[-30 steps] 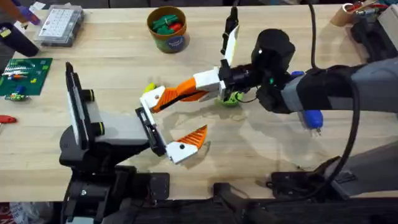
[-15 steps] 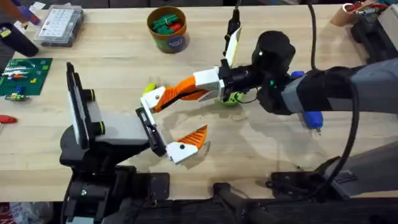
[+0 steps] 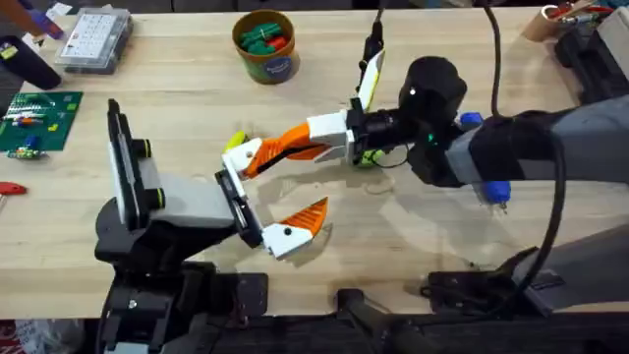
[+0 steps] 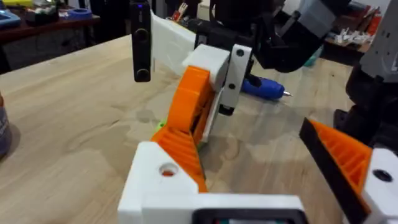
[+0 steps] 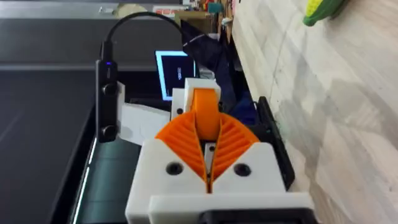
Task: Pick up the gripper from the table and insert it into the empty holder that is missing its gripper. Then pick up a screw, insert it into the mounting hole, and use the screwdriver to tighten it. Finally, clean up the table by picking up the vegetable and placing it into the bucket.
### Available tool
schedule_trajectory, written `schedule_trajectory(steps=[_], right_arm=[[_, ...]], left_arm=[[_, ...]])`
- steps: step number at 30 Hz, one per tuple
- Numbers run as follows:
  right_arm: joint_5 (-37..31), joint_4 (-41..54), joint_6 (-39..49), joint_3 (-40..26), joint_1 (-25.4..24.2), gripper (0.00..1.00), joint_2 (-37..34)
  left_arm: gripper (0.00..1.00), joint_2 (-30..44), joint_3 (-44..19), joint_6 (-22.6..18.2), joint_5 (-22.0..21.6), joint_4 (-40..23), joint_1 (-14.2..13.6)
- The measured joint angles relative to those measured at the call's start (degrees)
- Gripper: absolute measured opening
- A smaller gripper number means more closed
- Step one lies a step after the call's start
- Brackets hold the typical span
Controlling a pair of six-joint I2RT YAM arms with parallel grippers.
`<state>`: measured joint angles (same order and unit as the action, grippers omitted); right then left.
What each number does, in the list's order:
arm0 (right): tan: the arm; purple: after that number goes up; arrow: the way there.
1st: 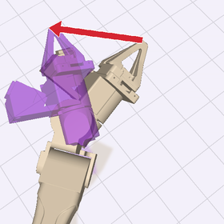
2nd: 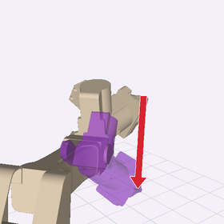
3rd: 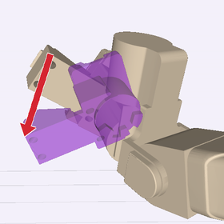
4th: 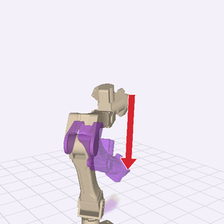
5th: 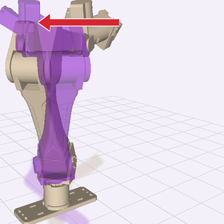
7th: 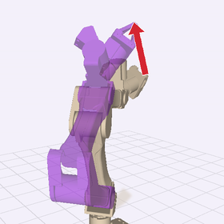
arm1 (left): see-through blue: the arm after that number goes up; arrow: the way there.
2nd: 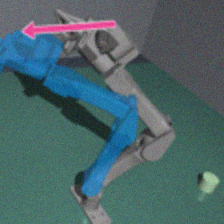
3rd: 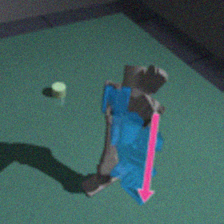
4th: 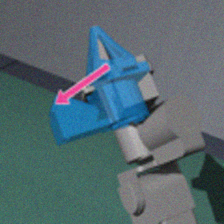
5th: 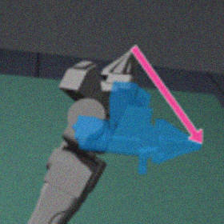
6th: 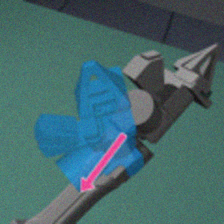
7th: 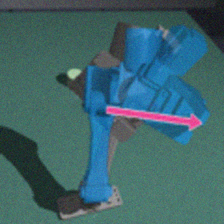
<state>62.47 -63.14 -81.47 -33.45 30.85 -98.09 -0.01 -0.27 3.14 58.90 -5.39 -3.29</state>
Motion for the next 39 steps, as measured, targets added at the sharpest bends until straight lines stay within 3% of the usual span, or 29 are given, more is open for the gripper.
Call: schedule_trajectory(steps=[15,39], right_arm=[[-2.6,-3.7,-0.9,1.3,0.9,0.006,0.0],[-7.2,-0.4,-2.1,0.5,3.5,0.006,0.5]], left_arm=[[0.986,0.0,0.0,0.3,-0.5,0.1,0.1],[0.986,0.0,0.0,1.0,-2.2,0.3,0.7]])
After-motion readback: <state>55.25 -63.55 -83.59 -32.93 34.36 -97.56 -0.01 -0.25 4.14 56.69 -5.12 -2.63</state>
